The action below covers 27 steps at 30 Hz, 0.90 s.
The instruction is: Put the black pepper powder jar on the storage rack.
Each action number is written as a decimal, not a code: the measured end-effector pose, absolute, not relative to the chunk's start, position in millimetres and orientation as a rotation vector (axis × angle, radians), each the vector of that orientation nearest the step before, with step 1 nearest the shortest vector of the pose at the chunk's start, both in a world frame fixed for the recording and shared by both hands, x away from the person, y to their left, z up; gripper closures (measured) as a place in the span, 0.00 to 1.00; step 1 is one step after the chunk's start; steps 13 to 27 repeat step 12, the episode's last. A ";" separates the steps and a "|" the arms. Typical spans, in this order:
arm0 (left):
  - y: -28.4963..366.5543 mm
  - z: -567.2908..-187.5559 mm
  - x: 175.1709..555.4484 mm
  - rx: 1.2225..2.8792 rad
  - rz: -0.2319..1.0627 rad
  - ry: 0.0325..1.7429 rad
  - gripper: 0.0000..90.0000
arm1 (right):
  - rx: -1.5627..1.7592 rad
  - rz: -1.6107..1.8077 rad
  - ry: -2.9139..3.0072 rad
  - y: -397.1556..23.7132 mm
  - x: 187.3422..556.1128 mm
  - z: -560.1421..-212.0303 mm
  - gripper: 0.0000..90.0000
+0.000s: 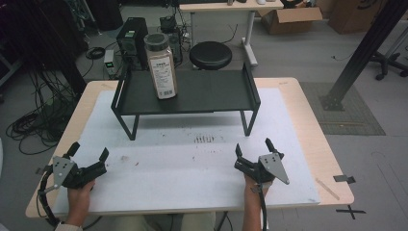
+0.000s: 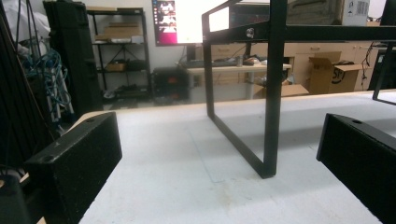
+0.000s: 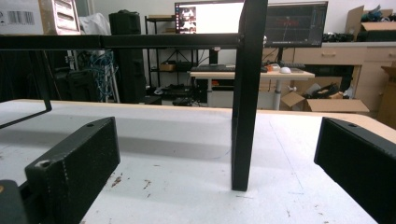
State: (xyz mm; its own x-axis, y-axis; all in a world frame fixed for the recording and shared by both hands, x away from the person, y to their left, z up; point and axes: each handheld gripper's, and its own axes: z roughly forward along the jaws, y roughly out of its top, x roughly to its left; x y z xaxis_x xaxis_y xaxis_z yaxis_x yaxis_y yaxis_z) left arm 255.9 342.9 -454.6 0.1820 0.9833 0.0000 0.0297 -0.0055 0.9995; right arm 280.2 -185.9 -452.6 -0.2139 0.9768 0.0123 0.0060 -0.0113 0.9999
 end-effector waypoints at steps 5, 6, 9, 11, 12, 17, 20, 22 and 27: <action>342.5 -454.6 255.7 1.315 1.065 1.091 0.00 | 1.105 1.377 1.363 -185.9 279.6 -453.0 0.00; 342.4 -454.6 255.6 1.314 1.066 1.091 0.00 | 1.097 1.381 1.365 -185.8 279.3 -453.2 0.00; 342.6 -454.7 255.4 1.310 1.068 1.092 0.00 | 1.085 1.390 1.367 -186.0 278.6 -453.4 0.00; 342.6 -454.7 255.4 1.309 1.069 1.093 0.00 | 1.084 1.396 1.367 -186.3 278.4 -453.5 0.00; 342.6 -454.7 255.4 1.310 1.069 1.095 0.00 | 1.084 1.400 1.366 -186.5 278.3 -453.5 0.00; 342.6 -454.7 255.4 1.310 1.069 1.095 0.00 | 1.084 1.400 1.366 -186.5 278.3 -453.5 0.00; 342.6 -454.7 255.4 1.310 1.069 1.095 0.00 | 1.084 1.400 1.366 -186.5 278.3 -453.5 0.00; 342.6 -454.7 255.4 1.310 1.069 1.095 0.00 | 1.084 1.400 1.366 -186.5 278.3 -453.5 0.00; 342.6 -454.7 255.4 1.310 1.069 1.095 0.00 | 1.084 1.400 1.366 -186.5 278.3 -453.5 0.00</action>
